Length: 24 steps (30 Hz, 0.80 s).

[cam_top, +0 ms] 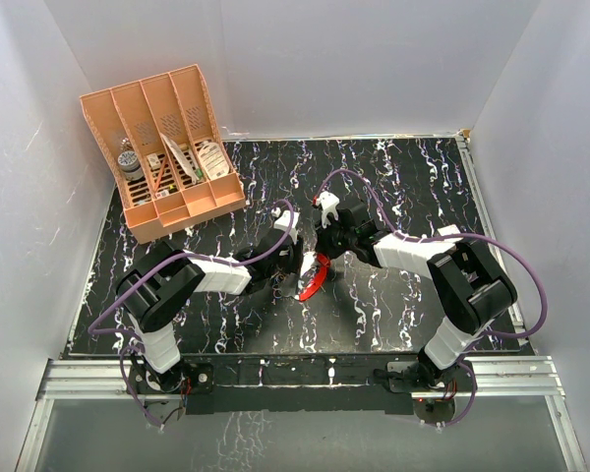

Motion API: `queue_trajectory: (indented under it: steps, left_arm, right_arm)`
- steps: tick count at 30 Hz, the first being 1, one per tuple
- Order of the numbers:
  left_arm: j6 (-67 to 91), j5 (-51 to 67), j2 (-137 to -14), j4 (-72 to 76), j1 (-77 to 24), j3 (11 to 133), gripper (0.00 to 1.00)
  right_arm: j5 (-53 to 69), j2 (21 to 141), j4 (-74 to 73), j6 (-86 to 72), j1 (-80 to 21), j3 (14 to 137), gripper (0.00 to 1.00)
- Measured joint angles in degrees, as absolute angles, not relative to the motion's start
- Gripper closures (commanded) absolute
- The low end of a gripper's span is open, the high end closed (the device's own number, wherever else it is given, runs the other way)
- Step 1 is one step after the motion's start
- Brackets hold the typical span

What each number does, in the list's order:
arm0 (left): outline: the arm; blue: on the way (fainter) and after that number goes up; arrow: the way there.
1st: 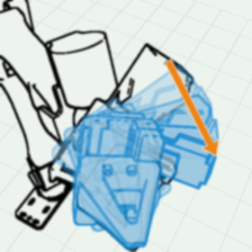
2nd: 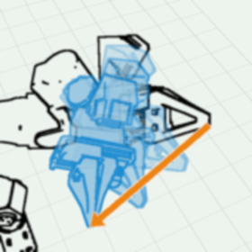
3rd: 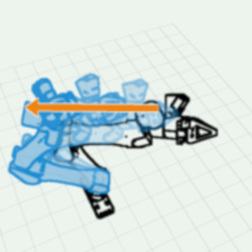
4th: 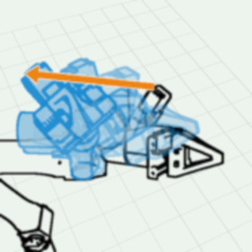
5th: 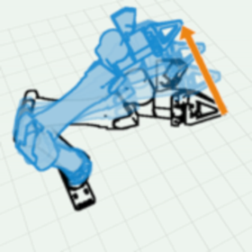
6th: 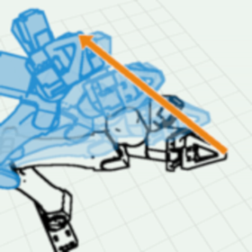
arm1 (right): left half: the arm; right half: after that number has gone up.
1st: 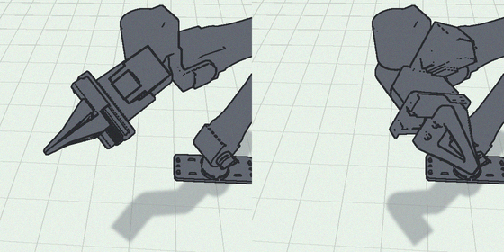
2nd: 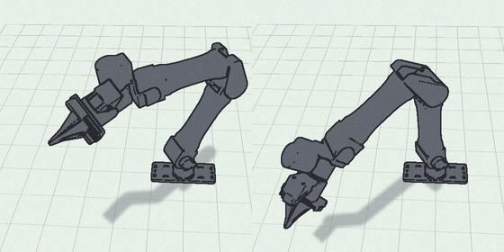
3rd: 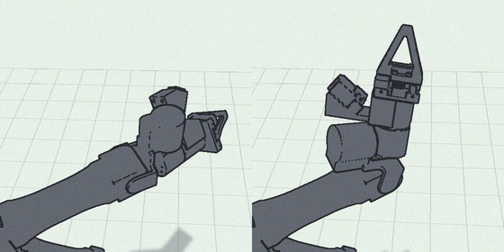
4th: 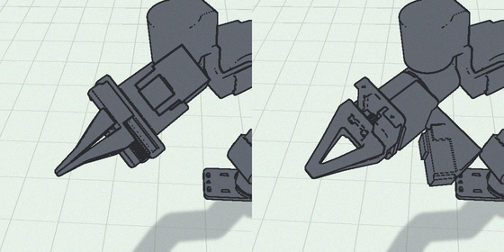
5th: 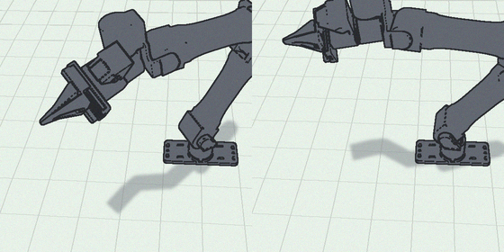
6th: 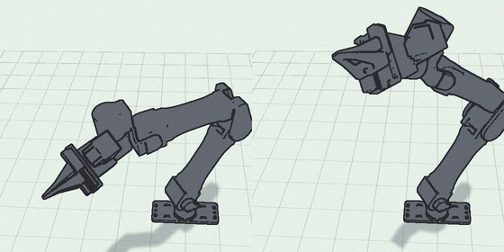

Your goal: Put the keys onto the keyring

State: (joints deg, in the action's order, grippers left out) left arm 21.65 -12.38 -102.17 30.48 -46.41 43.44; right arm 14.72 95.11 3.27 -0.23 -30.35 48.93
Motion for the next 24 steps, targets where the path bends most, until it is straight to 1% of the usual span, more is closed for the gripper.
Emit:
queue_trajectory:
  steps: [24]
  left_arm:
    - [21.65,-13.13,-102.3,30.63,-46.72,43.44,0.64]
  right_arm:
    - [12.53,95.33,3.75,-1.93,-30.37,48.93,1.0]
